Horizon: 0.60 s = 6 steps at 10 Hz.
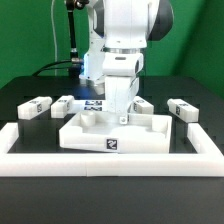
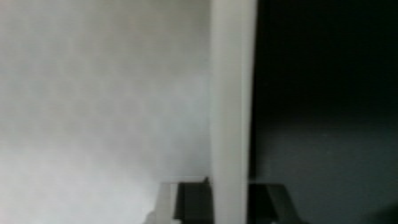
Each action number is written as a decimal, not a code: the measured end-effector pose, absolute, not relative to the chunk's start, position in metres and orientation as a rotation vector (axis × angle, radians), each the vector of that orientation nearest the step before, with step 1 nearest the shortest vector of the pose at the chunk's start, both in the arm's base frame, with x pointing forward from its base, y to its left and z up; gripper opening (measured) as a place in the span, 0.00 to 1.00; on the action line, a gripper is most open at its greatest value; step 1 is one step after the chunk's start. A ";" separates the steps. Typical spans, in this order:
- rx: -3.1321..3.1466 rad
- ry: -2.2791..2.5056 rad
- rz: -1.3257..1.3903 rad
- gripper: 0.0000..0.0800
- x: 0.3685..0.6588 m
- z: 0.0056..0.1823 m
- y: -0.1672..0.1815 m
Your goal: Assemble desk
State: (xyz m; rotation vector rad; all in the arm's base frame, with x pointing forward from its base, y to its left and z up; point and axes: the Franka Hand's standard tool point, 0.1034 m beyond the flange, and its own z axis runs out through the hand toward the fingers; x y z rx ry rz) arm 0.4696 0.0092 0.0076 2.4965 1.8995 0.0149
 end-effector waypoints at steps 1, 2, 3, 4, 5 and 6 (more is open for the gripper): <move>2.380 2.029 0.023 0.06 0.478 0.008 0.007; 2.310 2.097 0.026 0.06 0.488 0.008 0.008; 2.257 2.140 0.030 0.06 0.494 0.008 0.014; 2.241 2.144 0.053 0.06 0.493 0.008 0.020; 2.242 2.143 0.055 0.06 0.493 0.008 0.020; 2.242 2.142 0.055 0.06 0.493 0.008 0.019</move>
Offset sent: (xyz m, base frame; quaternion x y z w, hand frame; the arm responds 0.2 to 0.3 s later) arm 0.0042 0.0209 0.0053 -0.0602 -0.0080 -0.0650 0.9960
